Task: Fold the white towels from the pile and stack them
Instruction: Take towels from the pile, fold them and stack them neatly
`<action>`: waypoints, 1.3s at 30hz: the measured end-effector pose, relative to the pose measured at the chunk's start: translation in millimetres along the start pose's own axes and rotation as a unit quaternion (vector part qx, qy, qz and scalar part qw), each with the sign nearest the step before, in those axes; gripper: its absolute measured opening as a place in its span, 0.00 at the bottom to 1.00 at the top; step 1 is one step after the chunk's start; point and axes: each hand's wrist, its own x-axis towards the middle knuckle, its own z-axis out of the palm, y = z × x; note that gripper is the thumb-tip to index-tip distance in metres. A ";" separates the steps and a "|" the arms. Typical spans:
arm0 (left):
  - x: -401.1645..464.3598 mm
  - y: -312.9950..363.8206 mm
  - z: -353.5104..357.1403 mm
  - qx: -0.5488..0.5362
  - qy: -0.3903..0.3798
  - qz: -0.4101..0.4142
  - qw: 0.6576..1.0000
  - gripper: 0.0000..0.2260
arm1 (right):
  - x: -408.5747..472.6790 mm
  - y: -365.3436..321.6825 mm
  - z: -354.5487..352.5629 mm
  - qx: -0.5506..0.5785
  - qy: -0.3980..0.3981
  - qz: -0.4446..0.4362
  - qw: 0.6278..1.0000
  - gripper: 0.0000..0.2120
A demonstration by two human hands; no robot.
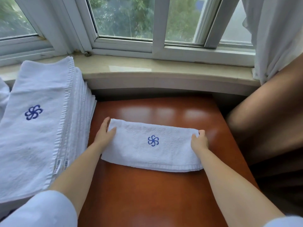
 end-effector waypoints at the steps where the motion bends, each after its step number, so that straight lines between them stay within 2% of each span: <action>1: 3.2 1.9 -3.9 -0.021 -0.030 -0.030 0.999 0.32 | 1.2 -0.1 -0.4 0.004 -0.005 0.005 1.000 0.18; 3: 8.5 6.2 -10.7 -0.041 -0.075 -0.084 0.993 0.42 | 0.9 -0.2 -0.6 0.001 -0.020 0.009 1.000 0.21; 6: 16.4 9.0 -13.1 -0.065 -0.099 -0.088 0.989 0.44 | -2.7 2.5 0.1 -0.016 -0.037 0.001 0.999 0.26; 11: 32.2 12.0 -7.6 -0.053 0.015 -0.022 0.998 0.36 | -0.5 5.7 -3.1 0.031 -0.067 0.003 0.997 0.28; 14: 39.5 17.2 1.7 -0.029 0.054 -0.008 0.998 0.29 | 2.6 7.6 -3.5 0.046 -0.081 0.010 0.996 0.28; 16: 42.1 21.0 2.9 -0.004 0.067 -0.015 0.998 0.29 | 4.5 7.7 -1.9 0.044 -0.086 0.009 0.995 0.29; 18: 44.1 24.6 -3.4 0.074 0.014 -0.091 0.993 0.31 | 4.5 6.8 0.3 0.029 -0.087 0.008 0.996 0.29; 20: 38.9 32.9 -16.0 0.165 -0.097 -0.214 0.958 0.31 | 3.2 6.1 2.0 0.008 -0.085 0.007 0.996 0.30; 21: 37.2 36.0 -22.2 0.183 -0.142 -0.253 0.939 0.28 | 2.6 5.8 2.3 -0.002 -0.083 0.009 0.996 0.31; 23: 39.6 36.7 -29.4 0.166 -0.181 -0.272 0.930 0.20 | 1.2 5.0 1.8 -0.015 -0.080 0.013 0.997 0.32; 25: 43.5 35.7 -28.2 0.136 -0.186 -0.223 0.947 0.13 | 0.4 4.6 2.1 -0.019 -0.081 0.016 0.996 0.32; 26: 47.2 34.4 -24.8 0.131 -0.164 -0.162 0.964 0.10 | -0.4 4.1 2.8 -0.020 -0.080 0.018 0.996 0.33; 28: 54.0 31.9 -15.9 0.116 -0.058 -0.022 0.991 0.10 | -2.4 3.1 3.1 -0.024 -0.077 0.020 0.997 0.34; 29: 55.6 31.2 -12.7 0.102 -0.003 0.018 0.995 0.11 | -3.3 2.8 3.0 -0.027 -0.076 0.021 0.997 0.34; 31: 59.5 26.9 -8.1 0.128 0.041 0.029 0.991 0.11 | -5.1 1.9 3.1 -0.035 -0.073 0.021 0.996 0.35; 33: 60.7 18.1 -5.0 0.218 0.004 0.003 0.976 0.14 | -7.7 0.3 3.1 -0.066 -0.073 0.009 0.995 0.35; 36: 55.7 11.3 -4.6 0.291 -0.027 -0.024 0.956 0.26 | -9.0 0.0 3.8 -0.098 -0.058 -0.005 0.993 0.34; 38: 52.9 11.5 -8.5 0.302 -0.024 -0.029 0.953 0.30 | -11.5 1.5 3.9 -0.063 -0.033 0.009 0.997 0.29; 39: 52.0 13.0 -11.1 0.305 -0.025 -0.040 0.951 0.32 | -13.8 2.5 3.5 -0.031 -0.011 0.014 0.999 0.23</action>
